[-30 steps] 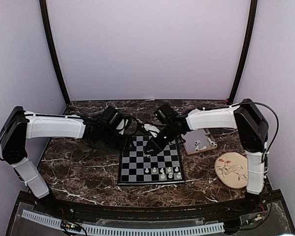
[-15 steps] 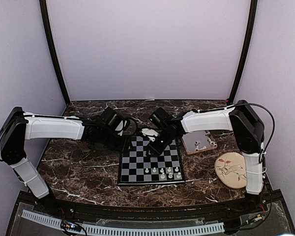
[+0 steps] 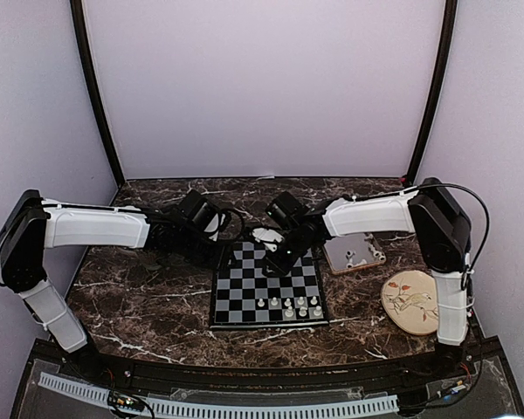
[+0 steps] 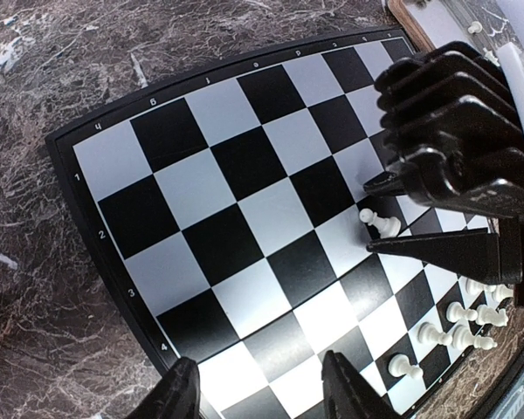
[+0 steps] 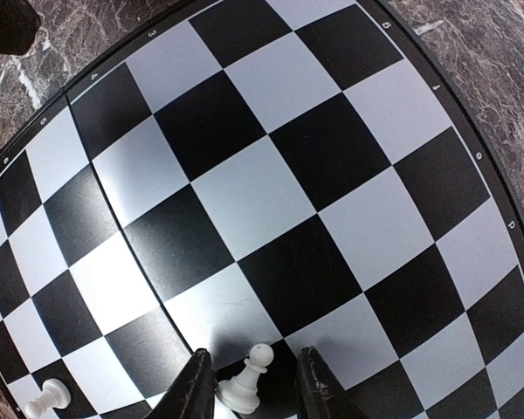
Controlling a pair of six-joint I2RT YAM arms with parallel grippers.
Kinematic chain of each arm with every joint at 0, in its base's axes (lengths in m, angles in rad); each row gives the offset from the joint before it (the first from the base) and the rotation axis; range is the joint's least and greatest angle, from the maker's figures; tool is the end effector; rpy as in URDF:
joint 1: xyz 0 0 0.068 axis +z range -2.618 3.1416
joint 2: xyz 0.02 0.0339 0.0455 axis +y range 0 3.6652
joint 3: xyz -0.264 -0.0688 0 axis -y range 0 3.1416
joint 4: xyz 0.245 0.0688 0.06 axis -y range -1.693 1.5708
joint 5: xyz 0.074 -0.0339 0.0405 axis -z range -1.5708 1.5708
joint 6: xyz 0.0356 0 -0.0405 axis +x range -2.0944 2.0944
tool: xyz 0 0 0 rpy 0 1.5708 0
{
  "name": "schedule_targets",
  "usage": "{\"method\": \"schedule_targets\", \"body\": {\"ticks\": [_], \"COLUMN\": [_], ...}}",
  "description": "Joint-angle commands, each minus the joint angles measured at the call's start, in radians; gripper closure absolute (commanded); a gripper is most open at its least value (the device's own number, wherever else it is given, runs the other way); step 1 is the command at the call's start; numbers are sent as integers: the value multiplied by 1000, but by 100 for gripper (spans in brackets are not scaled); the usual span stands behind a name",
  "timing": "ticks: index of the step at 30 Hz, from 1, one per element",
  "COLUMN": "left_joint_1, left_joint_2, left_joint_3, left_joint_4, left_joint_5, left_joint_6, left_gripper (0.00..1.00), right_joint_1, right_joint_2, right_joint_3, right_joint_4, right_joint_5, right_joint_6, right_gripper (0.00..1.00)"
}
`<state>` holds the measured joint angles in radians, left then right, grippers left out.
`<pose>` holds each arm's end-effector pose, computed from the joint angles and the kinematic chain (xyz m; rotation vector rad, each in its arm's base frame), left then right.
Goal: Set up the chess pieces on the board
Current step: Pick up the pawn from the chessboard.
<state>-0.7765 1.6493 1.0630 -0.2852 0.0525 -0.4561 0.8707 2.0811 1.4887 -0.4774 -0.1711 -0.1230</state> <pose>0.2473 -0.2456 0.2073 0.4287 2.5008 -0.5891 0.2776 0.3390 0.1612 -1.3384 2.3441 0.4676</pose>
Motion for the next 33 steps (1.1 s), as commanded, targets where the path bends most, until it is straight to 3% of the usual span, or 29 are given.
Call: {"method": "schedule_targets", "body": {"ticks": [1, 28, 33], "left_joint_1": [6, 6, 25], "left_joint_2": [-27, 19, 42], "left_joint_3": [-4, 20, 11], "left_joint_4": [6, 50, 175], "left_joint_5": [6, 17, 79], "left_joint_6": [7, 27, -38], "left_gripper": [50, 50, 49], "right_joint_1": [8, 2, -38], "right_joint_2": [-28, -52, -155], "right_joint_3": [-45, -120, -191], "right_joint_4": [-17, 51, 128], "right_joint_5": [44, 75, -42], "right_joint_6": [-15, -83, -89], "right_gripper": [68, 90, 90]}}
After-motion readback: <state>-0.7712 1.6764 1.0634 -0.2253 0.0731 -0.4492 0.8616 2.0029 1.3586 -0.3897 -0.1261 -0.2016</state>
